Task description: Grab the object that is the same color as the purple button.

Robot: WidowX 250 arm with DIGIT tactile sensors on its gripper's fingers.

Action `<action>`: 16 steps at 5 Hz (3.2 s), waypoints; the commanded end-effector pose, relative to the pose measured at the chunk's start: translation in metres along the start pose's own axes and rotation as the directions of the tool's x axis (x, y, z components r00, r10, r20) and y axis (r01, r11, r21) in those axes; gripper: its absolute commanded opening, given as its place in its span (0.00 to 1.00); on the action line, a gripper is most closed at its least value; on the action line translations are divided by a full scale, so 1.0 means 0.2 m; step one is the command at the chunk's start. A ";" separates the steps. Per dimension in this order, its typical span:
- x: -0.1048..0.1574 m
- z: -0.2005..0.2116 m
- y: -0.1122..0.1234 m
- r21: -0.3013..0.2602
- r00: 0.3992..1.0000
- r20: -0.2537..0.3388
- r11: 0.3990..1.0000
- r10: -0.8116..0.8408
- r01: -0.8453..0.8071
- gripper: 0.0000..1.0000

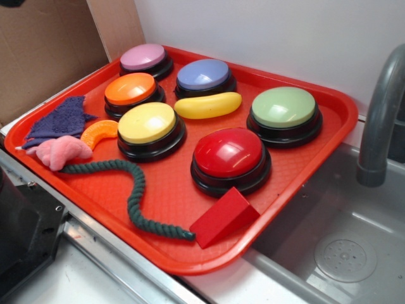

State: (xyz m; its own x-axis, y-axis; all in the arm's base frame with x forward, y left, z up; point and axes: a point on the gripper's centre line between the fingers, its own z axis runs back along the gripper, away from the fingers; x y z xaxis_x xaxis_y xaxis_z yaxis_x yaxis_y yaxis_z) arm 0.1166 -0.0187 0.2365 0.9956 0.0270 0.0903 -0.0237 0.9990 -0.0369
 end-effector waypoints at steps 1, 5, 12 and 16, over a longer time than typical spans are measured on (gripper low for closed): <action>0.00 0.00 0.00 0.000 1.000 0.000 1.000 0.000 0.000 1.00; 0.03 -0.19 0.48 0.001 0.939 0.047 0.940 0.340 -0.341 1.00; 0.13 -0.98 0.78 -0.032 0.749 0.136 0.759 0.648 -0.651 1.00; 0.07 -1.14 0.70 0.004 0.746 0.116 0.750 0.656 -0.661 0.00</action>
State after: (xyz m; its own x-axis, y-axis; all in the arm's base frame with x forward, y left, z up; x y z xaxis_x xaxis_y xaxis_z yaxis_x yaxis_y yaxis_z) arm 0.1576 0.1164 0.0103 0.7148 0.6771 0.1751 -0.6737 0.7338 -0.0871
